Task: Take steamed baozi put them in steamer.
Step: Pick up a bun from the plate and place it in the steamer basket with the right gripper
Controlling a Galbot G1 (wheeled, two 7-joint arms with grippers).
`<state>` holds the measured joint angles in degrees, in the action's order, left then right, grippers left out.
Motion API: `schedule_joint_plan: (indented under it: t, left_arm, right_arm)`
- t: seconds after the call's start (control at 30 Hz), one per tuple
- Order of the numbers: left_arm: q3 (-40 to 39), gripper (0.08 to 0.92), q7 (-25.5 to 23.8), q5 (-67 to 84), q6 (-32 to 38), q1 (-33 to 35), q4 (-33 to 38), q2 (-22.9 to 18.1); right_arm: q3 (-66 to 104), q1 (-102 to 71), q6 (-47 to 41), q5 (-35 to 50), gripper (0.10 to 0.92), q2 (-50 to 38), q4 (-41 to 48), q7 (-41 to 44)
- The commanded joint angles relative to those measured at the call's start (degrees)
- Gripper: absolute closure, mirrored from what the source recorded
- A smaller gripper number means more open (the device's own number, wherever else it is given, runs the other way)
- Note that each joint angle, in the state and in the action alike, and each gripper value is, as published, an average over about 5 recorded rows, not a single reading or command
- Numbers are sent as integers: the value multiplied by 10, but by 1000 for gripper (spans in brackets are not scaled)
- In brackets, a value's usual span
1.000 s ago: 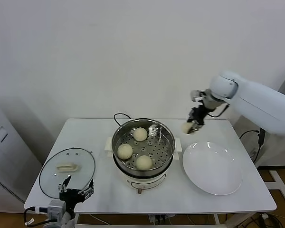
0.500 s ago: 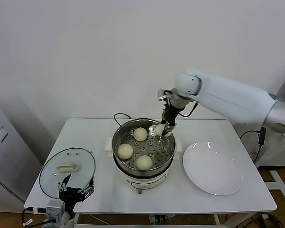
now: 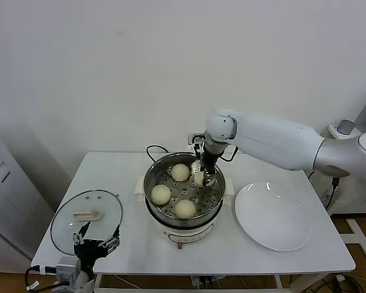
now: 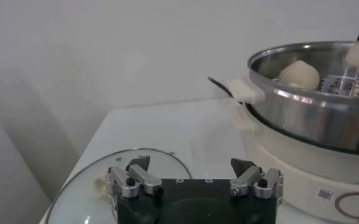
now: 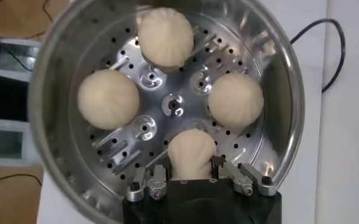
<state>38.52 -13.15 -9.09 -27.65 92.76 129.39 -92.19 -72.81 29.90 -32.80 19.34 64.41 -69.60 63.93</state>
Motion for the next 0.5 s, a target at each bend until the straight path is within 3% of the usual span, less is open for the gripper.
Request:
schedule_joint_plan:
  t: [0.03,0.27,0.5]
  left_arm:
    - [0,177,-1,3,-2,-1,3,-25]
    - [0,177,-1,6,-3,-4,1,-26]
    - [0,177,-1,5,-3,-2,1,-28]
  right_arm:
    - [-5,-22,-11,-34,617,12,-2,-13]
    - [0,-23,-14,-32,561,5,-11,-23]
    - [32,-26,-16,-30,353,-8,-14,-33]
